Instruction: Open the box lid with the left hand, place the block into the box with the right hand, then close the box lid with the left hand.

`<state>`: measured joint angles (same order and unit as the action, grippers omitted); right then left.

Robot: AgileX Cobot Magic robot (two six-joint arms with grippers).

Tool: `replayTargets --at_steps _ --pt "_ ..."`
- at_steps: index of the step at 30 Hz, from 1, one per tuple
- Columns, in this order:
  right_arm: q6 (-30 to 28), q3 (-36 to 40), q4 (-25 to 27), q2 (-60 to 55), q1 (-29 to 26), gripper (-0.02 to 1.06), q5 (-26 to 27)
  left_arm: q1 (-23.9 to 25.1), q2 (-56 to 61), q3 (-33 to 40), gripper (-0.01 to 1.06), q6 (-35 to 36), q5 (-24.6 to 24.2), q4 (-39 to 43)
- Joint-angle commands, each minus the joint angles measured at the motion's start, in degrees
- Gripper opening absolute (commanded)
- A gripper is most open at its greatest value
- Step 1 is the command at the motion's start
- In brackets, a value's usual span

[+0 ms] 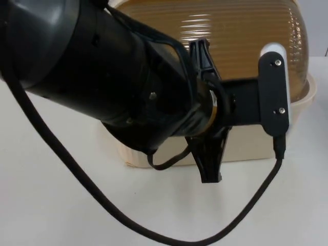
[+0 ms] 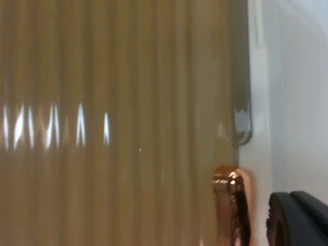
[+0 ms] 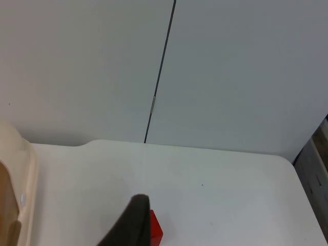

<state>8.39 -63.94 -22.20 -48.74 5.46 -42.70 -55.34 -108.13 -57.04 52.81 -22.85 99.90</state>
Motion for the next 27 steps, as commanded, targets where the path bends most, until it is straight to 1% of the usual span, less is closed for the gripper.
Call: replayTargets --at_steps 1,3,9,13,14,18,21,24,27 --pt "0.2 -0.3 -0.2 0.3 -0.2 1.05 0.1 0.1 0.1 -0.4 0.0 0.0 -2.1 0.1" --pt "0.2 -0.3 -0.2 0.3 -0.2 1.05 0.1 0.1 0.1 -0.4 0.0 0.0 -4.2 0.1" --pt "0.2 -0.3 -0.2 0.3 -0.2 1.05 0.1 0.1 0.1 -0.4 0.0 0.0 -5.9 0.1" --pt "0.3 -0.3 -0.2 0.3 -0.2 1.05 0.1 0.1 0.1 -0.4 0.0 0.0 -8.8 0.1" --pt "0.3 -0.3 -0.2 0.3 -0.2 1.05 0.1 0.1 0.1 -0.4 0.0 0.0 -8.8 0.1" --pt "0.4 -0.3 -0.2 0.3 -0.2 1.05 0.1 0.1 0.1 -1.5 0.0 0.0 -12.3 0.1" --pt "0.4 -0.3 -0.2 0.3 -0.2 1.05 0.1 0.1 0.1 -2.6 0.0 -0.3 -12.9 0.1" --pt "0.4 -0.3 -0.2 0.3 -0.2 1.05 0.1 0.1 0.1 -5.0 0.0 -3.4 -13.3 0.1" --pt "0.4 -0.3 -0.2 0.3 -0.2 1.05 0.0 0.5 0.1 -6.7 0.0 -4.8 -13.3 0.1"
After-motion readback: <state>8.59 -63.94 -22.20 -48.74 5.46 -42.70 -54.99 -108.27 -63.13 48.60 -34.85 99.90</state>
